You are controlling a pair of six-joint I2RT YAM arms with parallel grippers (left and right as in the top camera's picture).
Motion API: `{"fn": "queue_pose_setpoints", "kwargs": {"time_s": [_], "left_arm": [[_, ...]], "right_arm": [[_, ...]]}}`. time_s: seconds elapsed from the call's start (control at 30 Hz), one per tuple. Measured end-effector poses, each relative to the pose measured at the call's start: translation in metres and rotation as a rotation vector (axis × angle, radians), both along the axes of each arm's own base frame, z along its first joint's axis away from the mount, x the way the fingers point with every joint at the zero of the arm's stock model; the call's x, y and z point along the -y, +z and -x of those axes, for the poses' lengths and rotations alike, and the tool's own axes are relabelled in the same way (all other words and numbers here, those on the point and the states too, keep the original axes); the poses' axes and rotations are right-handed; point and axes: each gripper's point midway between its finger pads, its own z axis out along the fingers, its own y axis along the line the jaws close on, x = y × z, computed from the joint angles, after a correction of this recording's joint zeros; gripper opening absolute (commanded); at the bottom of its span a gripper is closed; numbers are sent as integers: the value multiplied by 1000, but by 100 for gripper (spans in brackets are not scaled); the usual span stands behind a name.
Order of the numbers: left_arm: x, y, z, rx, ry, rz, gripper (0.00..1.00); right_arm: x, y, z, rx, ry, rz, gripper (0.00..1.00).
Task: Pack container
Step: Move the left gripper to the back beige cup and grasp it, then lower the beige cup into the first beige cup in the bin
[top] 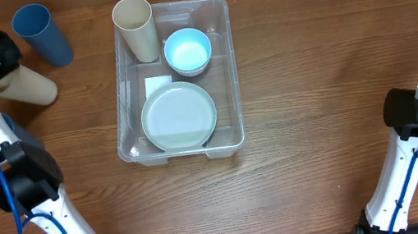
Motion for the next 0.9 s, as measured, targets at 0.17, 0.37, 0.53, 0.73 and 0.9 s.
{"fn": "queue_pose_setpoints", "kwargs": {"time_s": [0.17,0.37,0.53,0.73,0.9], "left_arm": [[17,117,40,190,-3,-73,4],[55,218,83,427,-83,-119,4],[151,259,63,610,-370,-94,4],[256,264,42,692,-602,-116,4],[288,222,9,608,-621,-192,4]], "right_arm": [[0,0,0,0,0,0,100],[0,0,0,0,0,0,100],[0,0,0,0,0,0,100],[0,0,0,0,0,0,100],[0,0,0,0,0,0,100]]}}
